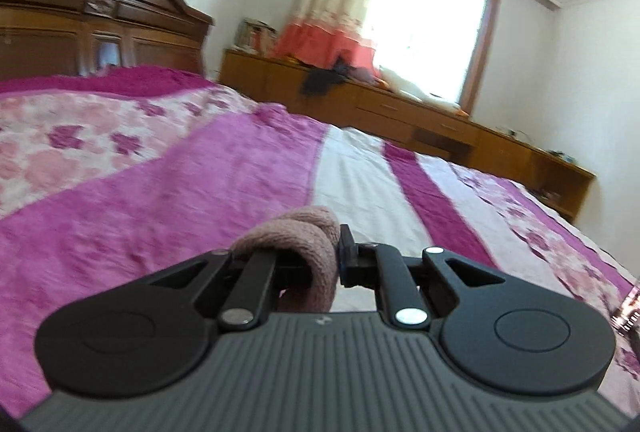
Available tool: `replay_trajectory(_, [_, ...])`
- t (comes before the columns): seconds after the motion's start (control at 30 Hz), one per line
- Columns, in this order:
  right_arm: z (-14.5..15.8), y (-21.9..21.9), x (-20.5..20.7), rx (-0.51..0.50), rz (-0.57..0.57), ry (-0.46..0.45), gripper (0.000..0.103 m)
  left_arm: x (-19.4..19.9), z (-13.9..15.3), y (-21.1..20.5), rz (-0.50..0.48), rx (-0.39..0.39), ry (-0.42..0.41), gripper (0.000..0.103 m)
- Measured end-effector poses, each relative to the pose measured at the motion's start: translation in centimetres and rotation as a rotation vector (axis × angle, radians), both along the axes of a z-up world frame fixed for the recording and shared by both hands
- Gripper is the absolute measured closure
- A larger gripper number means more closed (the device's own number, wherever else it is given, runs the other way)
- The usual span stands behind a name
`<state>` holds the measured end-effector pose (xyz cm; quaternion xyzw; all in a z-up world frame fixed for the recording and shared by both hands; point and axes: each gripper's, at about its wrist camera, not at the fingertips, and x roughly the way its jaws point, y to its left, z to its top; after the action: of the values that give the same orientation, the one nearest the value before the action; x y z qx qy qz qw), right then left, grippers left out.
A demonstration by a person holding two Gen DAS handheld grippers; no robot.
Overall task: Fold small clothes
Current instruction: 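Carry the held sleeve across the cardigan body and open the left gripper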
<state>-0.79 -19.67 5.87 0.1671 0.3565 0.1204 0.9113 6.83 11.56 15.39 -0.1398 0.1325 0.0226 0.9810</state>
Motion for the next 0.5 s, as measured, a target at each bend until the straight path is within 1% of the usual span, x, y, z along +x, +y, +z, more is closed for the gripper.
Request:
replay_trajectory(0.13, [-0.2,-0.6,0.0,0.01,-0.01,0.004,0.026,0.9,-1.6,-3.5,-0.048,0.035,0.037,0.091])
replay_trajectory(0.23, [-0.3,-1.0,-0.1,0.02,-0.018,0.004,0.026,1.6,-3.4,-5.8,-0.095,0.047,0.083,0.091])
replay_trajectory(0.3, [-0.3,-1.2,-0.1,0.027,-0.024,0.002,0.026,1.8,-4.8,-7.3,-0.121,0.071,0.109,0.091])
replay_trajectory(0.4, [-0.3,-1.6,-0.1,0.038,-0.03,-0.001,0.026,2.2,-7.0,-9.0,-0.159,0.094,0.158,0.091])
replay_trajectory(0.47, [-0.5,-1.8,-0.1,0.042,-0.032,0.003,0.026,2.3,-8.2,-9.6,-0.185,0.092,0.196,0.09])
replay_trajectory(0.5, [-0.5,-1.9,-0.1,0.044,-0.034,0.006,0.026,2.5,-8.9,-9.8,-0.197,0.088,0.218,0.089])
